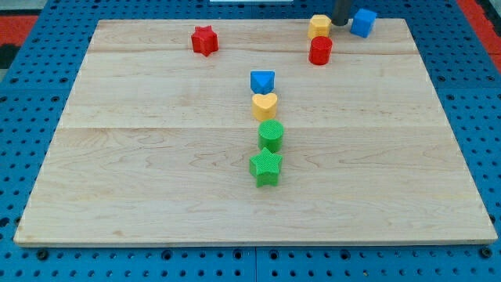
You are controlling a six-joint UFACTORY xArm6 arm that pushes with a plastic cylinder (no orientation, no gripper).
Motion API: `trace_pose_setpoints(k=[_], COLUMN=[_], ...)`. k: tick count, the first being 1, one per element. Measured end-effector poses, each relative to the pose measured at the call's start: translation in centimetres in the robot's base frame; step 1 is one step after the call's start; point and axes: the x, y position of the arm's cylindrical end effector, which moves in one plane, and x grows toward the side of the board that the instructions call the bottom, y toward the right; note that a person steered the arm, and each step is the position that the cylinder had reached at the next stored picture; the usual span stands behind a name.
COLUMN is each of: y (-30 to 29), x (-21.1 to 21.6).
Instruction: Slightly move the yellow hexagon to the upside of the red circle
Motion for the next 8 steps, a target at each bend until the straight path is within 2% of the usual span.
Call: trace_pose_setpoints(k=[3,4,5,8], y=[2.2,-0.1,-1.8,-0.9], x=[6.1,5.8,2.8,0.3])
